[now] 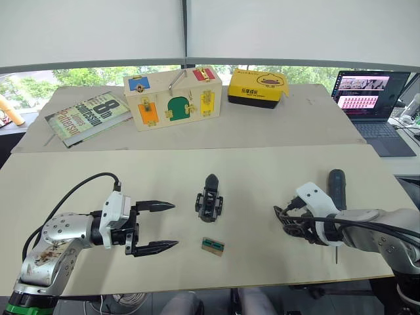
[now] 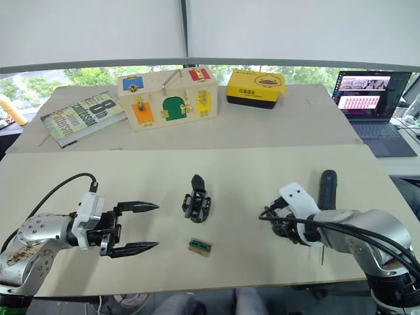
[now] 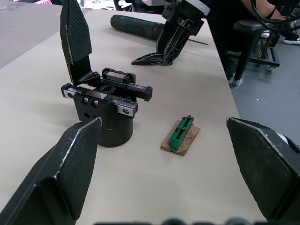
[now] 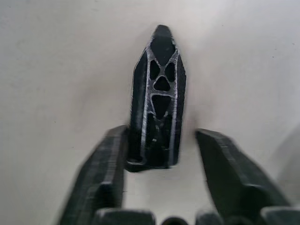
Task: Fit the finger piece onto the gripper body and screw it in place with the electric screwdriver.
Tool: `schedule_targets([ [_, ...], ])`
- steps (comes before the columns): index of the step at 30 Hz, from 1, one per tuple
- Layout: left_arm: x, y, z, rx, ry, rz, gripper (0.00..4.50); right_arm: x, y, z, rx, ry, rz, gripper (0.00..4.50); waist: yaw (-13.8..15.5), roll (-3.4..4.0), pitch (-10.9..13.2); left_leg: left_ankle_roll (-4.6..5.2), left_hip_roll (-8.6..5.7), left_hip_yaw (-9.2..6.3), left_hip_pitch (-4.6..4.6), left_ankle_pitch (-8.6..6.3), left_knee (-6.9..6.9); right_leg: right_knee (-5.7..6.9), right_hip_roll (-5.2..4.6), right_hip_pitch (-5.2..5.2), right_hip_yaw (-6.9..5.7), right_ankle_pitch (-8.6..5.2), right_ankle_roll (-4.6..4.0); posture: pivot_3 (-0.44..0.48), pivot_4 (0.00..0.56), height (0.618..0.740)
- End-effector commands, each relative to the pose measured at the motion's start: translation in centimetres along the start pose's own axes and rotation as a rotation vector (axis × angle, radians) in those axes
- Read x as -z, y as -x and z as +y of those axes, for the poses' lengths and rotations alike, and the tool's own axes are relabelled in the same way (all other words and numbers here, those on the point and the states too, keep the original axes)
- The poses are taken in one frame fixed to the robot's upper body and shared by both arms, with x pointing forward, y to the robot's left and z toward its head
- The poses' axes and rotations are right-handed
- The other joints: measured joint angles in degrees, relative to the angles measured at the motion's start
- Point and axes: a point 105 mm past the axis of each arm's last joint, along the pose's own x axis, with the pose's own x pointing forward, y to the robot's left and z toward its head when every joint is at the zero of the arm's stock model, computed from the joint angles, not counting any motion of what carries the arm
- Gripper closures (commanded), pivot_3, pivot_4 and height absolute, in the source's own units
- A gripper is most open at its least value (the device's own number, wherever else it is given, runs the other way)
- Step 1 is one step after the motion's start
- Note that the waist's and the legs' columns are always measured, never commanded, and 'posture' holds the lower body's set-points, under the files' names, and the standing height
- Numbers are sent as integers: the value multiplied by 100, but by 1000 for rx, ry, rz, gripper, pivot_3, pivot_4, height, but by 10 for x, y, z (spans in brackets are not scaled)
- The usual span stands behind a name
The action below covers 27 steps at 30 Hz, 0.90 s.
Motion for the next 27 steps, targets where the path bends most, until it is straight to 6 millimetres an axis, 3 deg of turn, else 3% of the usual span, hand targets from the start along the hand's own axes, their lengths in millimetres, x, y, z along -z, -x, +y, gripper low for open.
schedule_targets([
  [1, -6, 2, 3, -11, -34, -6, 0, 16, -1, 8, -31, 33, 84, 3387, 6, 1, 0, 0, 0, 0, 0, 0, -1, 0, 0, 0, 0, 0, 0, 0, 150, 740],
  [4, -11, 4, 8, -51, -36, -32, 0, -1, 7, 3, -10, 60, -15, 3385, 21, 2, 0, 0, -1, -1, -1, 0, -5, -5, -1, -1, -4, 0, 0, 0, 150, 740],
  [8, -37, 0, 23, -185, 94, -231, 0, -54, 27, 2, 7, 173, -372, 3385, 0, 12, 6, 0, -6, 2, -4, 0, -4, -5, -1, -7, -4, 0, 3, 0, 150, 740],
  [11, -76, -3, 45, -316, 202, -485, 0, -108, 58, 19, 30, 365, -753, 3385, -1, 10, 9, -3, -3, 2, -4, 0, -2, 3, 1, -10, -4, 0, 3, 0, 150, 740],
  [14, -97, -6, 56, -369, 271, -596, 0, -134, 77, 38, 54, 553, -980, 3385, -5, 11, 10, -10, -6, 3, -1, 2, 7, 29, -1, -14, -4, 0, 3, 0, 150, 740],
  [16, -109, -14, 61, -361, 309, -633, 0, -153, 88, 52, 40, 566, -1121, 3385, -19, 10, 10, -15, -5, 3, 8, 2, 4, 36, 1, -14, -4, -1, 1, 0, 150, 740],
  [21, -133, -41, 72, -346, 428, -740, 0, -178, 77, 76, 66, 683, -1215, 3385, -8, 10, 11, -26, -12, 3, 14, 7, 11, 44, 2, -13, -3, -1, -1, 0, 150, 740],
  [27, -135, -65, 76, -343, 474, -752, 0, -190, 76, 82, 76, 729, -1268, 3385, -19, 10, 11, -22, -22, 3, 13, 11, 9, 42, 4, -18, -16, -1, -1, 0, 150, 740],
])
